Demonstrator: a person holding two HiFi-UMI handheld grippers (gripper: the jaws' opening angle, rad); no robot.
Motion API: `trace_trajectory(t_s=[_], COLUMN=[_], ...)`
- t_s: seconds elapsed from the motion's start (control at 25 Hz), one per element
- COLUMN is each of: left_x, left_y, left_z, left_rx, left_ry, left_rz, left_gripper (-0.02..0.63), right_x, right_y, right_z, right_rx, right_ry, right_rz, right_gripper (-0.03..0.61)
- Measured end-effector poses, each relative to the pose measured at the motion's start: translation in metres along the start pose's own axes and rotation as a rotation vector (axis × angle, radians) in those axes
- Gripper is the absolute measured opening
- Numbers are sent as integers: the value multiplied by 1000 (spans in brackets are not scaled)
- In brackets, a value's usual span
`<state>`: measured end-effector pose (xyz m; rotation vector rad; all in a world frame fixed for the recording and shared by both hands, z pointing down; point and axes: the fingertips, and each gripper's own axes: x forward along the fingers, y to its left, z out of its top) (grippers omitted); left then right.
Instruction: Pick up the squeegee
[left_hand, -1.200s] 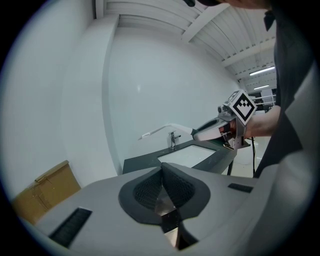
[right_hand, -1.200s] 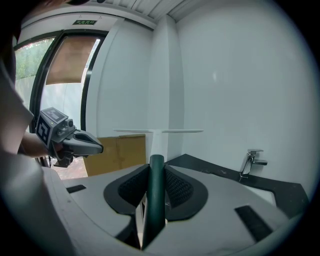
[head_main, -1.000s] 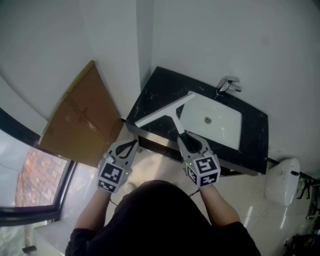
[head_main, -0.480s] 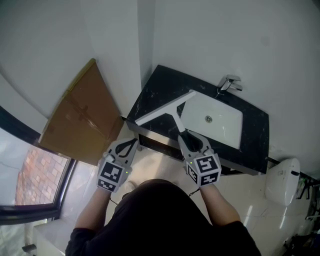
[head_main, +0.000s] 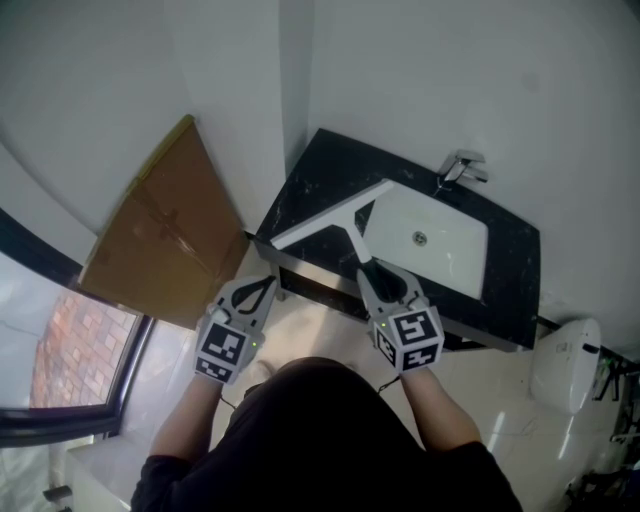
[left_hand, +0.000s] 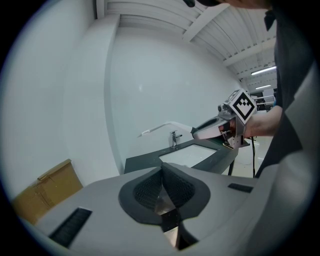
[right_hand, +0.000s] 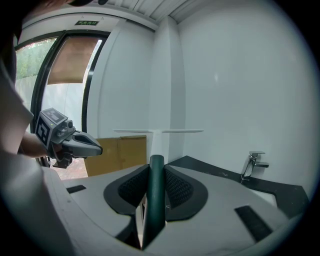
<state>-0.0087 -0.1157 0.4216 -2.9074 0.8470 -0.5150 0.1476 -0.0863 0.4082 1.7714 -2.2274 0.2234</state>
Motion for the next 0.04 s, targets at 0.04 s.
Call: trace_trajectory(t_s=[0.04], left_x=[0], left_y=[0], left_z=[0], left_rx=[0], left_ry=[0], left_rz=[0], left_gripper=[3], right_x=[0], right_y=[0], right_z=[0], right_rx=[0], right_ry=[0], right_rz=[0], right_gripper=[98])
